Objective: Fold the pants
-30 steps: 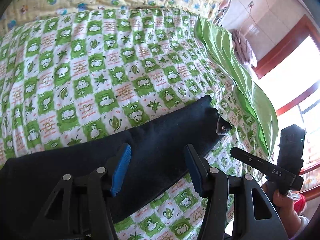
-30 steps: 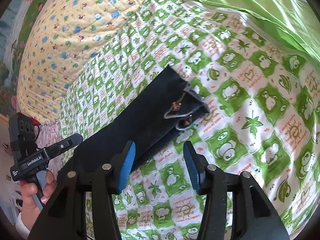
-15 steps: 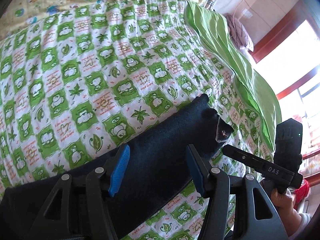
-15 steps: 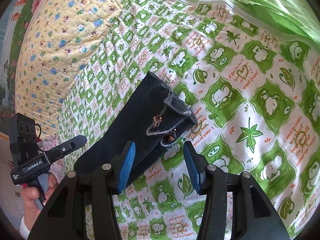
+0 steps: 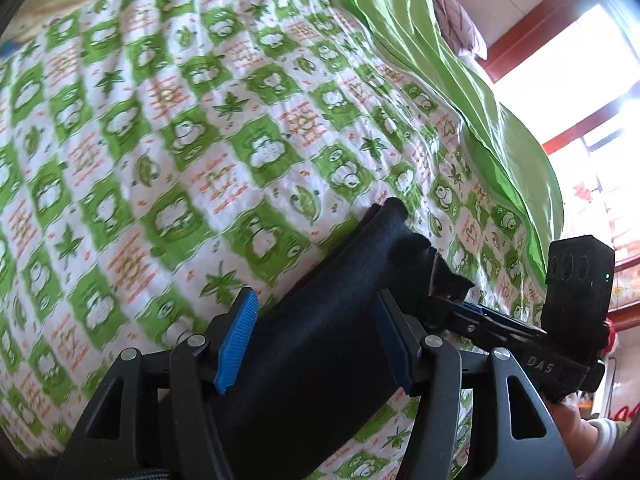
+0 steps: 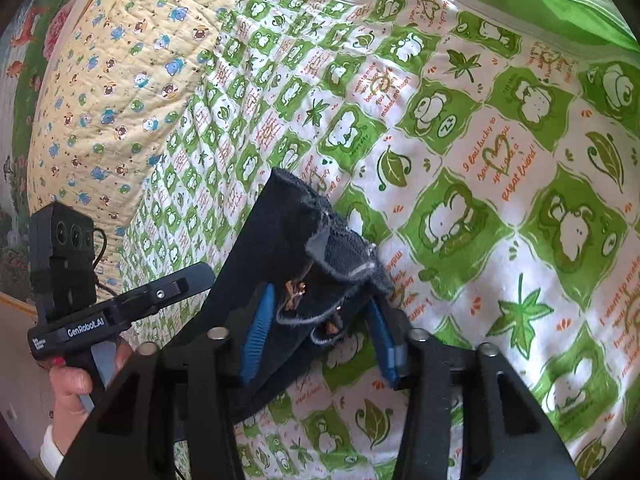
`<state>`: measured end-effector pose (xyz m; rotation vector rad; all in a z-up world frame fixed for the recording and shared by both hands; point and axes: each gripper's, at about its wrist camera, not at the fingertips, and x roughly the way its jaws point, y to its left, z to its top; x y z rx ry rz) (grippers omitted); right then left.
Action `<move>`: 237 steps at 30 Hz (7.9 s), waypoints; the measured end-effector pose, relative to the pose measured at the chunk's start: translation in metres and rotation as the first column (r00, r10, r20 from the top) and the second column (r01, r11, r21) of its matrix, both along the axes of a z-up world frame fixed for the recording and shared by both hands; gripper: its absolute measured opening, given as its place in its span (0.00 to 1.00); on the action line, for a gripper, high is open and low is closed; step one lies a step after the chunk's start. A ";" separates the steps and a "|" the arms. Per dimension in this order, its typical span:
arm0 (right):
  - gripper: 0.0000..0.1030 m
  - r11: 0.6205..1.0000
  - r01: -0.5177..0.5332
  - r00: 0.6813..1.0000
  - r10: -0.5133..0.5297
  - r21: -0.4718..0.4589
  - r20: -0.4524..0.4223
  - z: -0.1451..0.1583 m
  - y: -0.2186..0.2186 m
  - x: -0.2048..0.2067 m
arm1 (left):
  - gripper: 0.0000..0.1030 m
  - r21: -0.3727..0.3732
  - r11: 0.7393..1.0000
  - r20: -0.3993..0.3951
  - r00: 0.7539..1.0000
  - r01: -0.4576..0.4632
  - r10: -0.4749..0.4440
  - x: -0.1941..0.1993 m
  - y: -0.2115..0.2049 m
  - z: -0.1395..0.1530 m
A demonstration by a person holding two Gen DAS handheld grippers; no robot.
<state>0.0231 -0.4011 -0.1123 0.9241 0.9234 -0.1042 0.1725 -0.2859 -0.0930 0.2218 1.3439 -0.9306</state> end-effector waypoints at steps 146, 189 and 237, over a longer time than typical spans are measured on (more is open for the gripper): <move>0.55 0.622 -0.780 0.598 0.772 -0.063 0.214 0.090 0.299 0.099 | 0.40 -0.228 0.355 -0.202 0.400 -0.907 0.894 -0.153 0.460 0.018; 0.55 0.123 -0.980 0.110 0.990 -0.159 0.085 0.079 0.524 0.176 | 0.50 -0.120 -0.054 -0.246 -0.024 -0.991 0.969 -0.206 0.598 -0.018; 0.25 -0.070 -0.984 -0.103 0.974 -0.163 0.200 0.088 0.570 0.191 | 0.25 -0.254 0.134 -0.094 0.162 -0.958 0.982 -0.149 0.555 0.039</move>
